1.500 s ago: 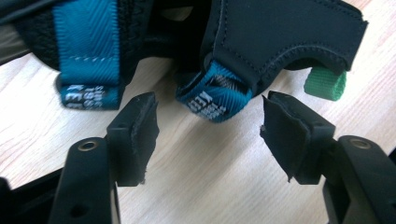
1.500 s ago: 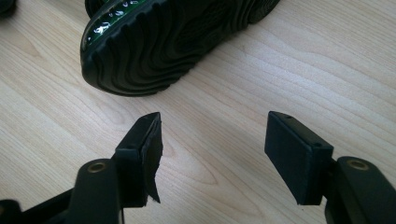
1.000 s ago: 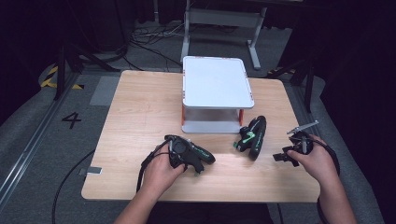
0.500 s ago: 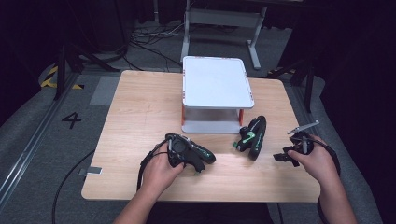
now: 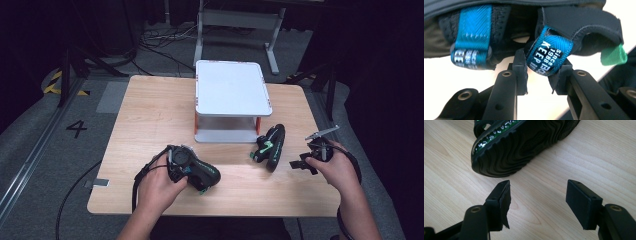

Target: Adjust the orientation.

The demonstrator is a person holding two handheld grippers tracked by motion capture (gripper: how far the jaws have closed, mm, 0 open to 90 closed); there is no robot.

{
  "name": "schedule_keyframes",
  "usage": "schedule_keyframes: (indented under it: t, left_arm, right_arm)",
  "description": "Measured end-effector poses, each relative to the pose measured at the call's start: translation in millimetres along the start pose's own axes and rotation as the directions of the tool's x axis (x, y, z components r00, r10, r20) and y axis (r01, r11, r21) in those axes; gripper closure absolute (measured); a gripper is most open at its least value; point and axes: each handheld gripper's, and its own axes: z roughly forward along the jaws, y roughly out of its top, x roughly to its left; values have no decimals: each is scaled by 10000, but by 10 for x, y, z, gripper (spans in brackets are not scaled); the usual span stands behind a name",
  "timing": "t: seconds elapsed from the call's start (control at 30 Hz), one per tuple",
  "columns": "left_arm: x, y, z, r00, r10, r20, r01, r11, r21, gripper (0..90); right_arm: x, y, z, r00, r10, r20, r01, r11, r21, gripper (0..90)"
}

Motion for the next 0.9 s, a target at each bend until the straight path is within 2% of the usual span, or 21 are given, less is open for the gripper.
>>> schedule_keyframes:
  t: [0.07, 0.17, 0.37, 0.4, 0.43, 0.5, 0.63, 0.77, 0.9]
  left_arm:
    - [-6, -45, -65, 9999, -148, 60, 147, 9996, 242, 699]
    - [3, -50, -62, 9997, -208, 160, 200, 9984, 522, 699]
    - [152, 36, 45, 9991, -414, 98, 412, 9990, 185, 698]
    - [185, 64, 70, 9987, -491, 121, 490, 9988, 89, 697]
    - [208, 96, 88, 9980, -539, 336, 539, 9985, -1, 698]
    - [221, 175, 94, 9981, -485, 368, 495, 9984, -259, 703]
    - [175, 357, 120, 9999, -112, 107, 115, 9995, -305, 711]
    - [162, 524, 195, 9999, 131, 84, -128, 9994, -328, 723]
    - [192, 636, 324, 9986, 263, 454, -234, 9976, -650, 728]
  right_arm:
    - [0, 19, 1, 10000, -6, 12, 6, 10000, -31, 368]
    - [3, 35, 12, 10000, -69, -8, 69, 10000, -37, 366]
    - [25, 21, 31, 10000, -57, -3, 57, 10000, 6, 362]
    - [26, 13, 28, 10000, -50, 1, 50, 10000, 7, 362]
    - [26, 3, 25, 10000, -35, 27, 35, 10000, 4, 362]
    - [22, -22, 17, 10000, 27, 85, -28, 10000, 19, 362]
    - [15, -91, 2, 9997, 172, 145, -173, 9998, 85, 361]
    - [0, -169, -27, 9992, 316, 258, -318, 9995, 71, 361]
    - [-14, -223, -44, 9987, 406, 302, -409, 9991, 71, 360]
